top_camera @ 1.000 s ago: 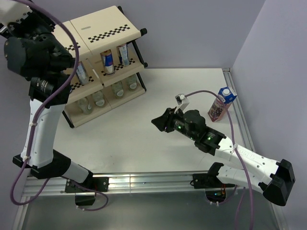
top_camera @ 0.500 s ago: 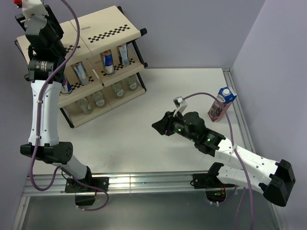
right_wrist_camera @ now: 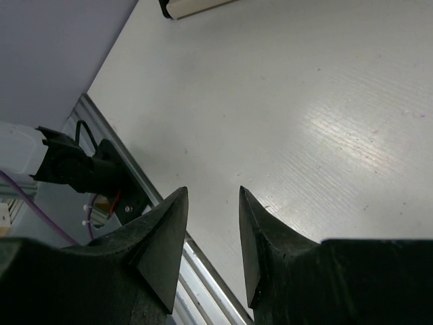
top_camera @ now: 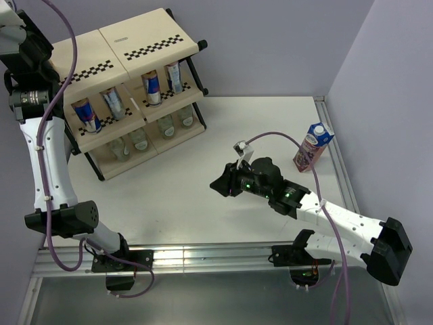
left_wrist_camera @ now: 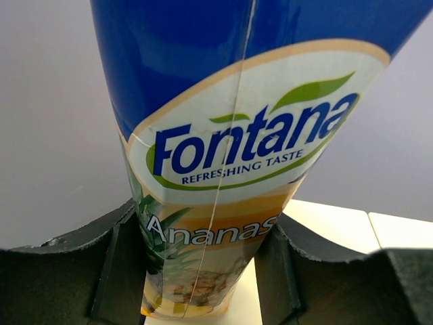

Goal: Place and organize the beverage onto the shelf
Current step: Place the drink on the shelf.

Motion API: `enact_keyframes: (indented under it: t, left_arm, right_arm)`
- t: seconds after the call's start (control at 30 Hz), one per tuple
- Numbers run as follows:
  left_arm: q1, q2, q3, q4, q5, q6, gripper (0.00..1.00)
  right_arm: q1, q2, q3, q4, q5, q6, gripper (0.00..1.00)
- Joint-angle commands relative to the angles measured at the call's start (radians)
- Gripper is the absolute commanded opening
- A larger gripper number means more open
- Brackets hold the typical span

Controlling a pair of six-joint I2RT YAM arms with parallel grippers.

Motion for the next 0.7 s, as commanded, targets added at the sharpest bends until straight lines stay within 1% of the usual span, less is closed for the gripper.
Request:
enact_keyframes:
  t: [0.0,0.27,0.4,0.5,0.67]
  left_arm:
    - [-0.005,-0.049,0.035,0.233,0.054,-0.018,0.01]
    - [-0.008,-0.044,0.018,0.197,0.13,-0.067,0.01]
    - [-0.047,-0.059,-0.051,0.21,0.09,-0.038,0.01]
    - [-0.065,-0.062,-0.085,0.19,0.067,-0.054,0.01]
    - [-0.081,-0.046,-0.099,0.147,0.065,-0.066,0.01]
  right_arm:
    - [-0.003,0.001,-0.015,0.064,-0.036,-0.019,0.43]
    - [-0.005,0.019,-0.01,0.077,-0.057,-0.022,0.43]
    - [-0.005,0.021,-0.019,0.087,-0.069,-0.015,0.43]
    - [-0.005,0.012,-0.027,0.084,-0.066,-0.018,0.43]
    - [-0.005,0.009,-0.032,0.077,-0.062,-0.025,0.43]
